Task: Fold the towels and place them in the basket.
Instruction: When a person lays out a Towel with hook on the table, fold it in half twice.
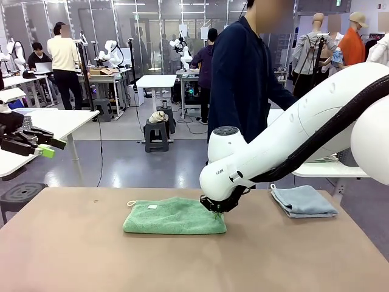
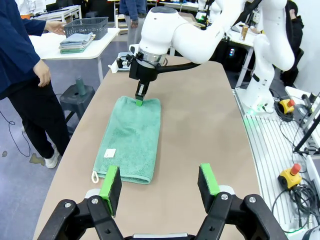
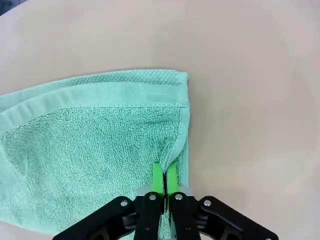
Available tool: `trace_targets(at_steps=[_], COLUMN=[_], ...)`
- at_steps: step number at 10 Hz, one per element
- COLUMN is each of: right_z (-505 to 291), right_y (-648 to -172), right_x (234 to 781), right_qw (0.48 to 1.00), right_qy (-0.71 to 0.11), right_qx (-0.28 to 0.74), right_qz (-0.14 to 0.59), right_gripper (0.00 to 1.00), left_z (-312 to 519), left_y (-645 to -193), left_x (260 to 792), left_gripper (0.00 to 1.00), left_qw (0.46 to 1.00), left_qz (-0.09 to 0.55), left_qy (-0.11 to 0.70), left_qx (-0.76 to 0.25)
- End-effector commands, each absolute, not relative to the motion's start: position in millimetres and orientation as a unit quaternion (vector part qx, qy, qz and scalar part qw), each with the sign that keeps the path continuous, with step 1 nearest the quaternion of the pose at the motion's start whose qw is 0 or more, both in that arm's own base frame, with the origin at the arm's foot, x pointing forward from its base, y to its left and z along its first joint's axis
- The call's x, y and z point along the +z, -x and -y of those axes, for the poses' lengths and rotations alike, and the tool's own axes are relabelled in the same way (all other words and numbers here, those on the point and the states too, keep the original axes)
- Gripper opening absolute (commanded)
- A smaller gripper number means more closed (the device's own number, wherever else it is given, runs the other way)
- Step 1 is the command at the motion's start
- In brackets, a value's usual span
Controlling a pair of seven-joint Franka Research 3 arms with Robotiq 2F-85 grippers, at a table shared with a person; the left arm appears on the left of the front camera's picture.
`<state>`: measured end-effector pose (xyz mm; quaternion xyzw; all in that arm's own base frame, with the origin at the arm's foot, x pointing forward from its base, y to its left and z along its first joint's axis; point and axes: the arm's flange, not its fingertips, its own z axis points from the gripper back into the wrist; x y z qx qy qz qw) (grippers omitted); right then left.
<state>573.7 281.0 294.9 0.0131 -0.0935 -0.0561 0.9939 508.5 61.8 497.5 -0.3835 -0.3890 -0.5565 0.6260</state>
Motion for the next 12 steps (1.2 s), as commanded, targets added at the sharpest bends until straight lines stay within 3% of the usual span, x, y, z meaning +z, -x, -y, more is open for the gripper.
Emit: trace_targets(at_steps=[1, 9, 10, 12], right_z=[-271.1, -243.1, -242.9, -243.1], right_y=[-580.5, -580.1, -579.2, -576.3], right_x=[292.0, 292.7, 294.8, 301.8], right_qw=[0.993, 0.993, 0.993, 0.992], right_qy=[-0.001, 0.001, 0.002, 0.005], right_qx=[-0.045, -0.057, -0.059, -0.058], right_qz=[0.108, 0.103, 0.103, 0.108], right_gripper=[0.0, 0.0, 0.15, 0.35], left_z=[-61.4, -61.4, -61.4, -61.4], left_y=[-507.8, -507.8, -507.8, -507.8], left_x=[498.0, 498.0, 498.0, 498.0], left_gripper=[0.79, 0.79, 0.79, 0.79], left_qw=[0.624, 0.624, 0.624, 0.624], left_qz=[0.39, 0.39, 0.39, 0.39], left_qy=[0.385, 0.385, 0.385, 0.385], left_qx=[-0.557, -0.557, -0.557, -0.557])
